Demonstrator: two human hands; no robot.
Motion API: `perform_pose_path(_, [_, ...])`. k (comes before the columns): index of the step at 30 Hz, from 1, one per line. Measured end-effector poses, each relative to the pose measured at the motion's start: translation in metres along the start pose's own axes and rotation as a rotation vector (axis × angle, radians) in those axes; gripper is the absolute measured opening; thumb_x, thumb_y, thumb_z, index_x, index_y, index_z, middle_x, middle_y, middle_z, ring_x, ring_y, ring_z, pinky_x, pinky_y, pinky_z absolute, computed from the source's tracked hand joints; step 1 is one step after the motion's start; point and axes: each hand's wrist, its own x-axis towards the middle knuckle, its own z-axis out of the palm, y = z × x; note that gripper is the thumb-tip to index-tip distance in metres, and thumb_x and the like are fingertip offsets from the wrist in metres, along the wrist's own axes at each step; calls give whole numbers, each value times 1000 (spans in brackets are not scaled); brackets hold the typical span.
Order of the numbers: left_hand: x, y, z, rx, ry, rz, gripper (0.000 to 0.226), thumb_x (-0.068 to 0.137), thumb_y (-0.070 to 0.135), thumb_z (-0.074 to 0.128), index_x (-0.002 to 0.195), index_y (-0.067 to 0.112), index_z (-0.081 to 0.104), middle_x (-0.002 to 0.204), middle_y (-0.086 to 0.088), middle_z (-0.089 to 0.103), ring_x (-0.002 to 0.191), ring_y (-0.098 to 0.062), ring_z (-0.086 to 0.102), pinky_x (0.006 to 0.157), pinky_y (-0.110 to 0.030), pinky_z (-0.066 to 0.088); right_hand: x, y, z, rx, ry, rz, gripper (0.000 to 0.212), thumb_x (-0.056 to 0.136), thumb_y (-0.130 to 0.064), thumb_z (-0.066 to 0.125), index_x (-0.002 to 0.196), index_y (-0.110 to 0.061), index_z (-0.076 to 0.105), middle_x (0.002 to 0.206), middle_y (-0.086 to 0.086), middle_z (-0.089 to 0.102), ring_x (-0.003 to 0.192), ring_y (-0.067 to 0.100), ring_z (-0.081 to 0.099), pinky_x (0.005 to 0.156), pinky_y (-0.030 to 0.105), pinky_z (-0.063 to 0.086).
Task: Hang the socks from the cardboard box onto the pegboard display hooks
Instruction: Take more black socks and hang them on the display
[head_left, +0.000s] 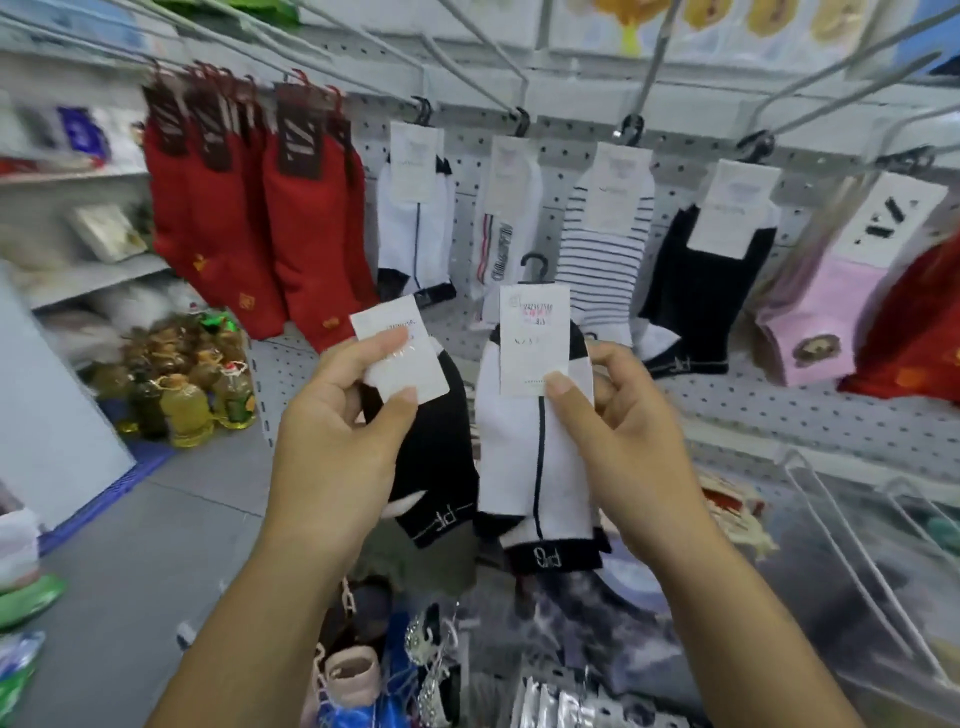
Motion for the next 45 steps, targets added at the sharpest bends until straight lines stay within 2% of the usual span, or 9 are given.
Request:
perform_pose_path(7, [31, 7, -30, 16, 115, 54, 47, 95, -2, 64, 127, 33, 67, 132, 15, 66, 120, 3, 61, 106, -25, 45, 62, -7, 50, -64, -44, -83, 18, 102, -21, 57, 119, -24, 56, 103, -7, 78, 88, 9, 76, 76, 38, 61])
perform_pose_path(11, [61, 9, -53, -76, 132, 35, 46, 94, -4, 64, 123, 31, 69, 121, 14, 73, 116, -2, 66, 101, -25, 52, 93, -17, 81, -114, -17, -161, 20, 102, -21, 57, 117, -34, 53, 111, -10, 76, 100, 7, 72, 84, 29, 57])
perform_pose_path(17, [119, 15, -88, -115, 42, 56, 48, 93, -4, 65, 124, 33, 69, 118, 22, 72, 114, 3, 66, 89, -14, 53, 143, -26, 123, -142, 198, -179, 22, 101, -26, 56, 121, -34, 50, 106, -7, 75, 90, 14, 73, 77, 36, 59])
perform_pose_path(26, [165, 9, -108, -72, -169, 65, 50, 93, -4, 66, 122, 37, 68, 119, 17, 73, 112, -3, 69, 91, -22, 55, 196, -32, 152, -234, 340, -228, 26, 103, -25, 53, 126, -36, 48, 106, -7, 71, 84, 0, 64, 70, 16, 45])
perform_pose_path(29, [172, 7, -112, -93, -232, 69, 50, 93, -5, 65, 123, 35, 68, 122, 15, 72, 114, -4, 68, 97, -26, 53, 205, -29, 157, -278, 349, -236, 26, 102, -25, 55, 122, -39, 47, 99, -6, 69, 81, 3, 62, 71, 21, 45])
perform_pose_path(32, [174, 7, -113, -125, -284, 72, 49, 93, -7, 64, 124, 31, 67, 116, 19, 74, 110, 1, 69, 87, -13, 53, 208, -24, 162, -326, 335, -209, 27, 101, -25, 56, 125, -36, 49, 95, -3, 69, 69, 7, 56, 65, 24, 45])
perform_pose_path(37, [174, 2, -112, -191, -334, 61, 51, 91, -10, 64, 123, 28, 58, 119, 21, 72, 112, -5, 69, 89, -20, 57, 204, -17, 164, -309, 295, -121, 36, 100, -23, 58, 135, -28, 49, 105, -6, 73, 74, 16, 67, 57, 14, 47])
perform_pose_path(41, [172, 1, -106, -241, -350, 60, 62, 89, -12, 66, 130, 31, 49, 121, 6, 72, 109, -14, 72, 85, -24, 59, 179, -21, 160, -280, 339, -96, 31, 101, -26, 59, 131, -25, 54, 107, -18, 63, 92, -4, 61, 74, 10, 46])
perform_pose_path(45, [164, 3, -91, -270, -369, 31, 71, 87, -10, 69, 135, 36, 43, 107, 3, 76, 100, -14, 75, 75, -23, 60, 137, -27, 146, -203, 317, -96, 19, 100, -38, 58, 116, -29, 66, 108, -13, 72, 103, 5, 68, 96, 38, 56])
